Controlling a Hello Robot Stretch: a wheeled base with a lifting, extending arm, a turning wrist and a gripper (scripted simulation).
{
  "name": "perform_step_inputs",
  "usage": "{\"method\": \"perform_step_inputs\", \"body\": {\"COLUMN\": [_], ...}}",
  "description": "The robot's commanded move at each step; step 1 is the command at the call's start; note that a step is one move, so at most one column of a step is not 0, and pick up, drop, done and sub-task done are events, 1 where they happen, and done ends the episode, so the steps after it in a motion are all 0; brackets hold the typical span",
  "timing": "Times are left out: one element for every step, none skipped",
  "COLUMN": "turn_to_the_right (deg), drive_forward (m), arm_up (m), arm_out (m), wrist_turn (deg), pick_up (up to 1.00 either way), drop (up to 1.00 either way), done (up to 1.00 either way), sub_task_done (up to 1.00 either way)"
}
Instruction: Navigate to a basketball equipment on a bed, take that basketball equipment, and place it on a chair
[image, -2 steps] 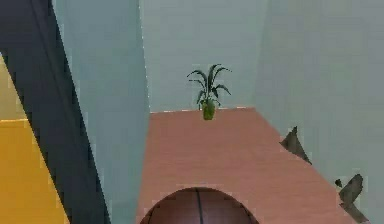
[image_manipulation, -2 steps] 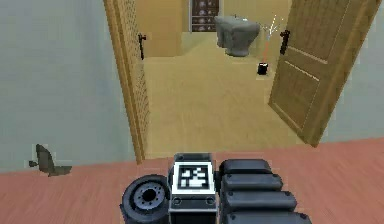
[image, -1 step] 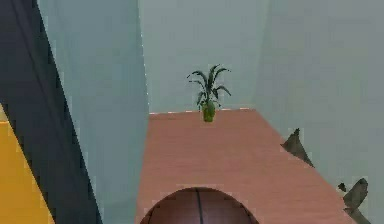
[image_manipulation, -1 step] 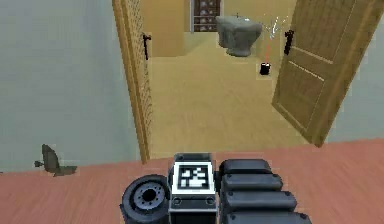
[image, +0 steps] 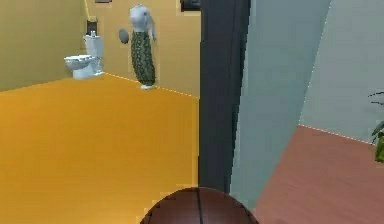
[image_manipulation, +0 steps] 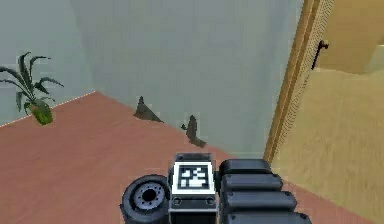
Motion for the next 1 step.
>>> {"method": "perform_step_inputs", "body": {"turn_to_the_right": [-45.0], "drive_forward": [0.00], "arm_up": [0.00], "arm_out": [0.00], "wrist_turn": [0.0], "pick_up": [0.00], "drop": [0.00], "done": [0.00], "sub_task_done": [0.00]}}
